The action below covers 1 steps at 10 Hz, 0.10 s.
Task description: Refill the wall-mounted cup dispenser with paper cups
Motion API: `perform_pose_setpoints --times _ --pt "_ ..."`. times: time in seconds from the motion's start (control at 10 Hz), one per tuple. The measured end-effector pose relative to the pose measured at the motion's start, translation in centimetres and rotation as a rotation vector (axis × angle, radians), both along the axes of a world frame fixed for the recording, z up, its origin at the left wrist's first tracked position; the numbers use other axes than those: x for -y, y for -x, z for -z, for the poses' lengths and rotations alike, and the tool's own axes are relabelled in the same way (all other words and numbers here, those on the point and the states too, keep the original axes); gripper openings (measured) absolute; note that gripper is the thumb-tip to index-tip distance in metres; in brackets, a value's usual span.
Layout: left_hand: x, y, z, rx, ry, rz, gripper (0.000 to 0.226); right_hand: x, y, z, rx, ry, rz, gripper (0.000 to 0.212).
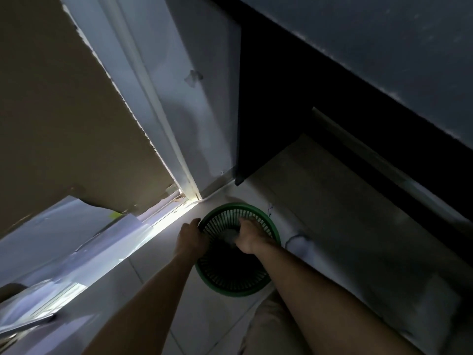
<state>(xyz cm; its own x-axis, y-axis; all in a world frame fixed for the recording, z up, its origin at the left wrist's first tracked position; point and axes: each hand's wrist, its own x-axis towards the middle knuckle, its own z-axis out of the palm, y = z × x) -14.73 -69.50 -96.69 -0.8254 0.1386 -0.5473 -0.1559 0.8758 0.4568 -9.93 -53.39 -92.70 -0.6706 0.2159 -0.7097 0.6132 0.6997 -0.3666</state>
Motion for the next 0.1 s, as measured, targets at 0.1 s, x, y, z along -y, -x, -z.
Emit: perform_pose_setpoints --times 0.1 --pt "0.06 0.15 -1.69 -0.016 0.042 -0.001 0.063 -0.42 -0.40 -2.58 0.020 0.040 -0.008 0.066"
